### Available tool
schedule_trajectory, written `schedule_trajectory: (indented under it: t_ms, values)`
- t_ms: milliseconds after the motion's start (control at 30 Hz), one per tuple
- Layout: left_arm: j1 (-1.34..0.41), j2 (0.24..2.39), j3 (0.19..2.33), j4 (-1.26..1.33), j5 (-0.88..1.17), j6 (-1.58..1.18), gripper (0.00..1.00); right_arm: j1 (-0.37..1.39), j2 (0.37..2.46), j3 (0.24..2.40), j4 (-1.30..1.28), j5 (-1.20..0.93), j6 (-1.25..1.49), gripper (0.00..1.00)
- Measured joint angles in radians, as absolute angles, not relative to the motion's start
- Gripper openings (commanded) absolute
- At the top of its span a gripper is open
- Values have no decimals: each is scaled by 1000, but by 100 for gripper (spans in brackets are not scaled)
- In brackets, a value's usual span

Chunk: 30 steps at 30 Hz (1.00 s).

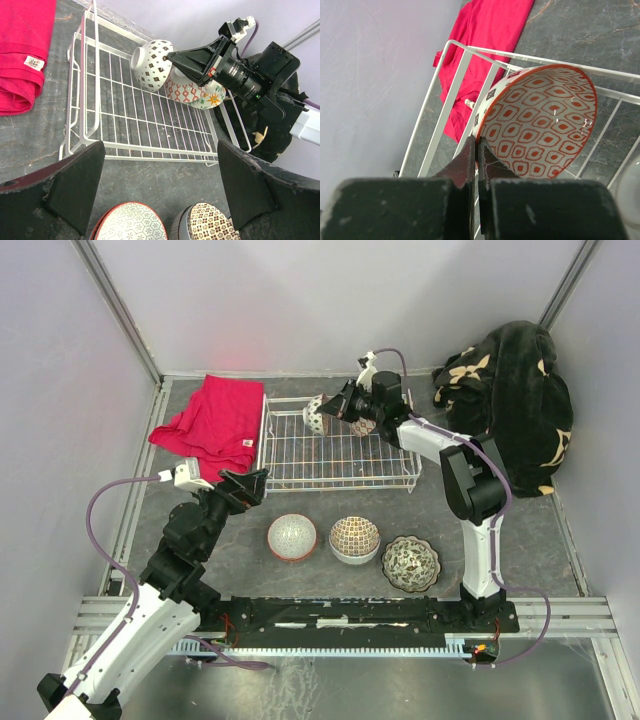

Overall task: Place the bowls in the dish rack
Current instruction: Pick up the bowl from the dish rack, then turn the bowl upside down on the dish rack.

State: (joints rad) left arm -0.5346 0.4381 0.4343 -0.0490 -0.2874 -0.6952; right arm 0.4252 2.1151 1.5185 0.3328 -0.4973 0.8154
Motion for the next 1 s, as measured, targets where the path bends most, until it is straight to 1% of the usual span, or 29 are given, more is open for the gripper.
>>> schedule_trajectory:
  t_ms: [567, 1000]
  values:
    - [-535, 440, 434, -46, -287, -695, 99, 387, 2111, 1433, 468, -544, 843, 2]
    - [-535, 440, 434, -46, -287, -696, 99, 381, 2052, 1375, 430, -484, 784, 2]
